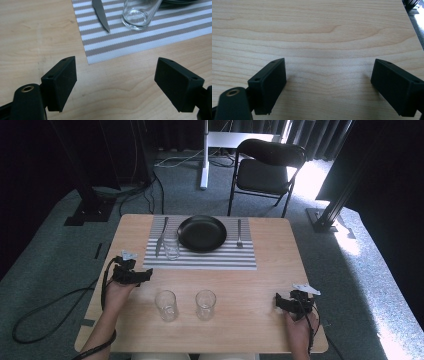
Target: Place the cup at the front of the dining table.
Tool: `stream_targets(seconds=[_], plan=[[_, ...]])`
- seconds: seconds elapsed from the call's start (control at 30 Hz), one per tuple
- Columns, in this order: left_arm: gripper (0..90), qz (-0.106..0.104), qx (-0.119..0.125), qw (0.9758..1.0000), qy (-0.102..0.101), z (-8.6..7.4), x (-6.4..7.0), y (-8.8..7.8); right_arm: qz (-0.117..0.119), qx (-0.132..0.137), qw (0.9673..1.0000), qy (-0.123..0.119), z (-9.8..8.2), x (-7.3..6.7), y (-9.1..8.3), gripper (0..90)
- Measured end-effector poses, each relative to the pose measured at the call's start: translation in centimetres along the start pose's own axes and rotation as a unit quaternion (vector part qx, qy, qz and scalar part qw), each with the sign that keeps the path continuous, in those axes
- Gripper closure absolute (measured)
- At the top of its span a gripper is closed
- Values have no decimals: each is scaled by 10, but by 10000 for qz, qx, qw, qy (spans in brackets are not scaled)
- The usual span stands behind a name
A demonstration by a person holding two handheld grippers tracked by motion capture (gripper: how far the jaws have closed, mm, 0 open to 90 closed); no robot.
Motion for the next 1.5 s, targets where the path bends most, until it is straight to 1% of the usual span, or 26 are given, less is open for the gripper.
stream_targets(seconds=[0.1, 0.13, 0.2, 0.23, 0.3, 0.4, 0.43, 0.5, 0.6, 0.77, 0.8, 0.83, 0.9, 1.03, 1.07, 1.13, 1.23, 1.3, 1.37, 1.5], plan=[[186, -6, 14, 10000, -41, -4, -2, -1, 1, -1, 10000, 2, 0, 0, 0, 123], [186, -53, 21, 10000, -77, -8, -4, -3, 0, 0, 10000, 1, 0, 0, 0, 123], [186, -71, 97, 9998, -160, -12, -8, -6, 1, 0, 10000, 1, 0, 0, 0, 123], [186, -72, 59, 9998, -183, -14, -10, -7, 1, -1, 10000, 1, 0, 0, 0, 123], [187, 2, 105, 9998, -196, -17, -13, -9, 1, -1, 10000, 2, 0, 0, 0, 123], [186, 0, 151, 9994, -326, -21, -19, -14, 1, -1, 10000, 2, 0, 0, 0, 123], [186, 13, 204, 9991, -373, -23, -21, -16, 1, -1, 10000, 4, 0, 0, 0, 123], [187, -10, 227, 9989, -421, -25, -24, -18, 1, -1, 10000, 2, 0, 0, 0, 123], [186, 93, 206, 9991, -367, -31, -27, -20, 1, -1, 10000, 1, 0, 0, 0, 123], [186, 140, 255, 9985, -457, -40, -32, -24, 1, -2, 10000, 2, 0, 0, 0, 123], [186, 137, 225, 9986, -464, -42, -33, -24, 0, -1, 10000, 1, 0, 0, 0, 123], [186, 185, 215, 9986, -445, -44, -33, -25, 1, -1, 10000, 2, 0, 0, 0, 123], [186, 189, 211, 9987, -425, -48, -34, -26, 1, -2, 10000, 3, 0, 0, 0, 123], [186, 292, 212, 9986, -381, -57, -38, -30, 1, -1, 10000, 2, 0, 0, 0, 123], [186, 269, 222, 9986, -396, -59, -39, -32, 2, -3, 10000, 6, 0, 0, 0, 123], [186, 319, 271, 9983, -406, -63, -41, -35, 3, -4, 10000, 11, 0, 0, 0, 123], [186, 337, 209, 9983, -416, -70, -44, -38, 3, -1, 10000, 14, 0, 0, 0, 123], [186, 342, 214, 9983, -424, -73, -44, -39, 2, 0, 10000, 12, 0, 0, 0, 123], [186, 328, 203, 9983, -433, -80, -44, -42, 2, -5, 10000, 10, 0, 0, 0, 123], [186, 471, 202, 9978, -410, -91, -44, -43, 2, -5, 10000, 10, 0, 0, 0, 123]])
Point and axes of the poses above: each handheld gripper's, and its own axes: y roughly forward along the jaws, z roughly out of its top, x roughly to its right, the point moved 3 cm from there along y, roughly forward along the jaws, and after that the axes turned 11 degrees about -y, right-handed, at the moved point
